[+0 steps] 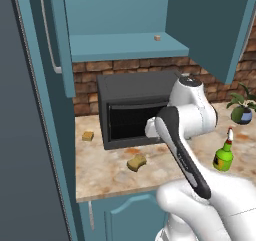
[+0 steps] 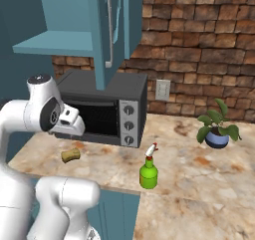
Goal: Pick the sponge and spray from the cabinet and place them on the counter.
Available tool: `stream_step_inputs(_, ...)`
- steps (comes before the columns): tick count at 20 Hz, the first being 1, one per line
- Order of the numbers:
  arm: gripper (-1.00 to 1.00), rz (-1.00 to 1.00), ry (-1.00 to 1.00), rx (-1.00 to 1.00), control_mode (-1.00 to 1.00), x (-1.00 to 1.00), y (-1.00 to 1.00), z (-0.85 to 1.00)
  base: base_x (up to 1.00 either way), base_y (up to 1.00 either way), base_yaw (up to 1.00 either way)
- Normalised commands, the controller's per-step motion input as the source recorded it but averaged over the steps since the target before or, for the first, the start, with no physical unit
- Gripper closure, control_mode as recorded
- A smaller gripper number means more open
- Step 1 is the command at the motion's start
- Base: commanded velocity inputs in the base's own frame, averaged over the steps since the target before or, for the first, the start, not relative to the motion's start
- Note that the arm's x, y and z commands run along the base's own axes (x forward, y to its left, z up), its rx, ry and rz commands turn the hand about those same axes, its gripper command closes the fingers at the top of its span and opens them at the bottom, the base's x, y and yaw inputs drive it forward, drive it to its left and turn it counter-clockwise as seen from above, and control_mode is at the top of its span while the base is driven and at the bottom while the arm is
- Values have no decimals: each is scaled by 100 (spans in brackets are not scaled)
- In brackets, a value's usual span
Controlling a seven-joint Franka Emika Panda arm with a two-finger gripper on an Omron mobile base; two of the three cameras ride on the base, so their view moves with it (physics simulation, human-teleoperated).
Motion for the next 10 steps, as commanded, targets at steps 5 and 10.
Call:
stream_step_inputs(5, -100, 0, -2, 0, -100, -17, -13, 100, 0, 0, 0)
stream_step_inputs(10, -100, 1, -5, 0, -100, -7, -6, 92, 0, 0, 0)
